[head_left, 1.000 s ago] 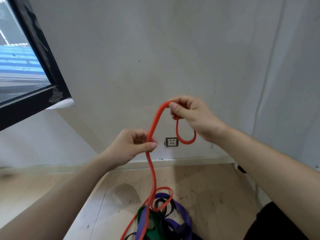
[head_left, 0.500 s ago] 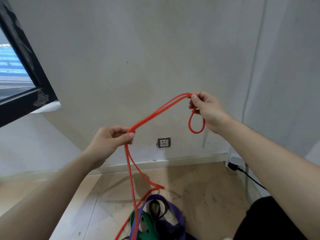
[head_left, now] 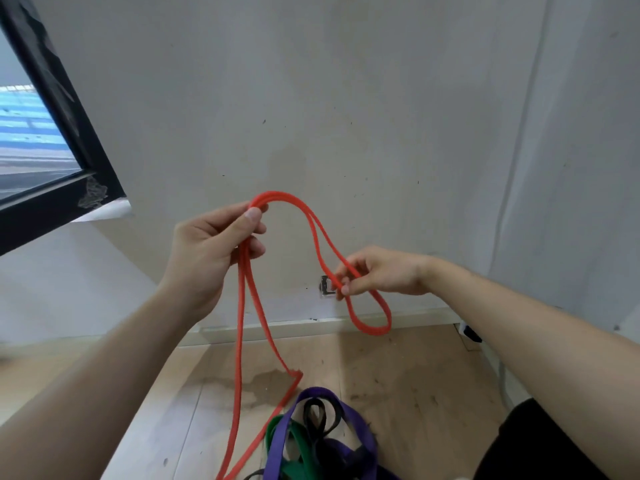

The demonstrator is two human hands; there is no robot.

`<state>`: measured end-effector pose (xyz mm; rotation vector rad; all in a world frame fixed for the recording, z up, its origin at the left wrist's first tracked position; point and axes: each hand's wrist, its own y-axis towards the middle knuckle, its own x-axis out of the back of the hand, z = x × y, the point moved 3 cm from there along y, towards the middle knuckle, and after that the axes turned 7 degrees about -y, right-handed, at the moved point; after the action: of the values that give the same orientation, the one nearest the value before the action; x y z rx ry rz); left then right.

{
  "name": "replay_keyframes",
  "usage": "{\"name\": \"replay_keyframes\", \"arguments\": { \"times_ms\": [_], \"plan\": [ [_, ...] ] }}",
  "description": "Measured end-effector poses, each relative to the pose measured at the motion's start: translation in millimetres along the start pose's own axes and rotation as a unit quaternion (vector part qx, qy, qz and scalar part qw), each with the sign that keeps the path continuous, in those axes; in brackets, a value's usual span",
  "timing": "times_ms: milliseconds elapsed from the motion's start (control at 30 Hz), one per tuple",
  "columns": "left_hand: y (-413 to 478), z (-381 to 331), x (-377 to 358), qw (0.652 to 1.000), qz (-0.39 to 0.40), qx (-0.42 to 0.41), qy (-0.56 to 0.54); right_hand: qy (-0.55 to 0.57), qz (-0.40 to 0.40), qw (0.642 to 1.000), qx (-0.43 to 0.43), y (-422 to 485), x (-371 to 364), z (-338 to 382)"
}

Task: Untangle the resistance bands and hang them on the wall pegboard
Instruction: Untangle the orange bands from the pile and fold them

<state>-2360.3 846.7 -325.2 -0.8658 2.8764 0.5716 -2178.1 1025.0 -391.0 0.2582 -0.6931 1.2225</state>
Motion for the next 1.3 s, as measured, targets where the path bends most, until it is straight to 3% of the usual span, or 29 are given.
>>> {"name": "replay_keyframes", "arguments": {
  "times_ms": [133,300,533,767,867,1033,1133,1300],
  "plan": [
    [-4.5,1.2,-5.4,0.994,0.034,-0.023,0.100,0.056,0.024,0.998,0.033,7.3,-22.9,22.8],
    [-9.2,6.6,-11.4,0.969,0.116,-0.026,0.215,0.164,-0.078,0.978,0.100,4.6,-19.1,58.2],
    [-8.0,6.2,-10.3,0.966,0.134,-0.029,0.221,0.114,-0.199,0.962,0.149,-7.4,-9.0,78.3],
    [-9.3,20.2,-15.8,0.950,0.173,0.008,0.259,0.194,-0.354,0.888,0.219,-23.7,14.0,94.2],
    [-9.9,30.2,-12.0,0.948,0.183,0.056,0.254,0.244,-0.412,0.854,0.206,-28.8,33.2,86.3],
    [-3.2,34.3,1.5,0.959,0.142,0.079,0.233,0.266,-0.466,0.828,0.159,-37.5,59.3,60.0],
    [1.2,25.9,4.2,0.983,0.076,0.062,0.152,0.264,-0.470,0.831,0.134,-40.0,68.2,42.0],
    [6.0,13.5,9.4,0.999,-0.007,0.039,-0.014,0.226,-0.369,0.898,0.082,-36.9,66.8,19.8]
  ]
}}
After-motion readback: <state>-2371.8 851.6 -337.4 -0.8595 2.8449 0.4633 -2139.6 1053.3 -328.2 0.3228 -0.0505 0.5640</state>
